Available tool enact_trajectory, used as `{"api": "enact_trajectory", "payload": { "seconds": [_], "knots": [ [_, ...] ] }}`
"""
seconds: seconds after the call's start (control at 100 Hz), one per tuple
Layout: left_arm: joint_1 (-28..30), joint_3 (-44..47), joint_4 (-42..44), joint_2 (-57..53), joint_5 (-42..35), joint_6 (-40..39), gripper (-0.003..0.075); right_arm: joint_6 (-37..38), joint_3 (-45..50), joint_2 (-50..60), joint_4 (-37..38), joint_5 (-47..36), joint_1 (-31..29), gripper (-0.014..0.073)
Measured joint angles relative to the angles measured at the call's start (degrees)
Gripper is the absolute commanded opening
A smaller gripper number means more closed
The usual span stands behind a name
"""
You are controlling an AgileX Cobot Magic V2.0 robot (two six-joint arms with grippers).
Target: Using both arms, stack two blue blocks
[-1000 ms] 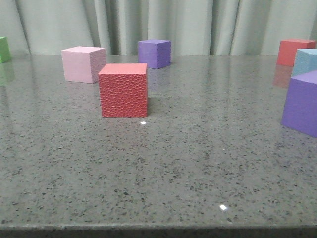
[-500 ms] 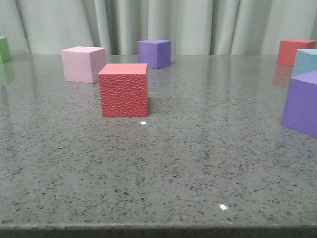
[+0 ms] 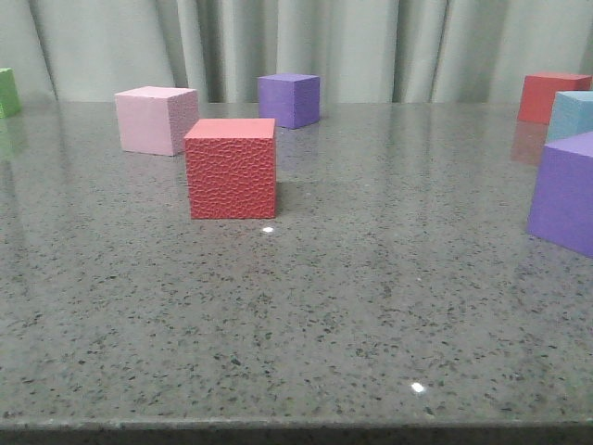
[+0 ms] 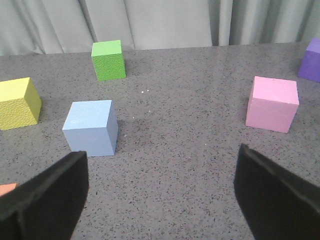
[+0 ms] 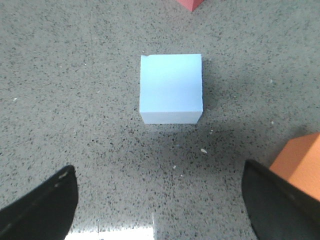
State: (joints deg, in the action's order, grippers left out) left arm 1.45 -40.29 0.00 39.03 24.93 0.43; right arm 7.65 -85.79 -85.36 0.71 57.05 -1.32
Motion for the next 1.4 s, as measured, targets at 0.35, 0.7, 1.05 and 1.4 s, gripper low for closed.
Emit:
{"api": "enact_trajectory", "payload": {
  "seconds": [0.35,0.7,1.05,1.4],
  "knots": [
    [0.00,-0.03,0.00,0.00,0.00,0.00,0.0582,0.00,-10.74,-13.37,-0.08,4.76,0.00,0.0654],
    [0.00,-0.03,0.00,0.00,0.00,0.00,0.0582,0.00,-16.68,-21.55,-0.12,6.29,-1.24,0.0654],
    [0.00,-0.12,0.00,0.00,0.00,0.00,0.0578,0.00,-19.54,-27.48,-0.71,6.41,-1.34,0.0654],
    [0.00,-0.12,0.00,0.00,0.08,0.00,0.0578,0.00,-19.90,-29.72,-0.71,5.96,-1.96,0.0654]
  ]
}}
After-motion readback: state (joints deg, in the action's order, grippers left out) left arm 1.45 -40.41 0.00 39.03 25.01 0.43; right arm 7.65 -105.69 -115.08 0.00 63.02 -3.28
